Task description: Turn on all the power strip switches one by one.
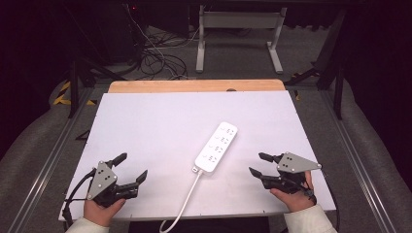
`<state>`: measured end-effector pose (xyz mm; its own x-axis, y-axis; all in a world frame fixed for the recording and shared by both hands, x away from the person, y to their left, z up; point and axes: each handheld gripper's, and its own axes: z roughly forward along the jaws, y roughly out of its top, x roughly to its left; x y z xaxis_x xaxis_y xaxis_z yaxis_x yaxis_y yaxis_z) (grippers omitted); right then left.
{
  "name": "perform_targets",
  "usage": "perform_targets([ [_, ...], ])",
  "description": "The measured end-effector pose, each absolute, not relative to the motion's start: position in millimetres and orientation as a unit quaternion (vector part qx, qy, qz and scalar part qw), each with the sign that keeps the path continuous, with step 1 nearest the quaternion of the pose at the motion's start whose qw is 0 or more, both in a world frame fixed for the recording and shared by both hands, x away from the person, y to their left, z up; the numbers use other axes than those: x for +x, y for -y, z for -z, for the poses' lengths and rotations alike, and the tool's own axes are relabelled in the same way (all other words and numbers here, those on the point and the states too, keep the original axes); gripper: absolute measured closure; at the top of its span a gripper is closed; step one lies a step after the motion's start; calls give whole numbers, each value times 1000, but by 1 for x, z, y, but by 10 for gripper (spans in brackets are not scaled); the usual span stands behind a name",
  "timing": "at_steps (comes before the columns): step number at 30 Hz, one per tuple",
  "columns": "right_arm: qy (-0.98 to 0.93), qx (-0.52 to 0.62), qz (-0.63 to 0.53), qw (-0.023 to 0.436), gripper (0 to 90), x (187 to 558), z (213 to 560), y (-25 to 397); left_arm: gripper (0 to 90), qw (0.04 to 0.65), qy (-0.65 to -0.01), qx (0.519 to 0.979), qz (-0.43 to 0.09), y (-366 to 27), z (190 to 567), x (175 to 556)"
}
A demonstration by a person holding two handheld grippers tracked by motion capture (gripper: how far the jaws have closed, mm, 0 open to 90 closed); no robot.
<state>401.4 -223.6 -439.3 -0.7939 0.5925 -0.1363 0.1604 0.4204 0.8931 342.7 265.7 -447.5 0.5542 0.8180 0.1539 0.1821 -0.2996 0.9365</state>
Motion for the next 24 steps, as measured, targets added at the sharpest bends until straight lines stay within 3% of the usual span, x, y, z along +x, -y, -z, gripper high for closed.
perform_targets([
  [24, -820, 224, -488, 199, 438, 402, 435, 219, 175, 478, -335, 737, -342, -264, 447, 340],
])
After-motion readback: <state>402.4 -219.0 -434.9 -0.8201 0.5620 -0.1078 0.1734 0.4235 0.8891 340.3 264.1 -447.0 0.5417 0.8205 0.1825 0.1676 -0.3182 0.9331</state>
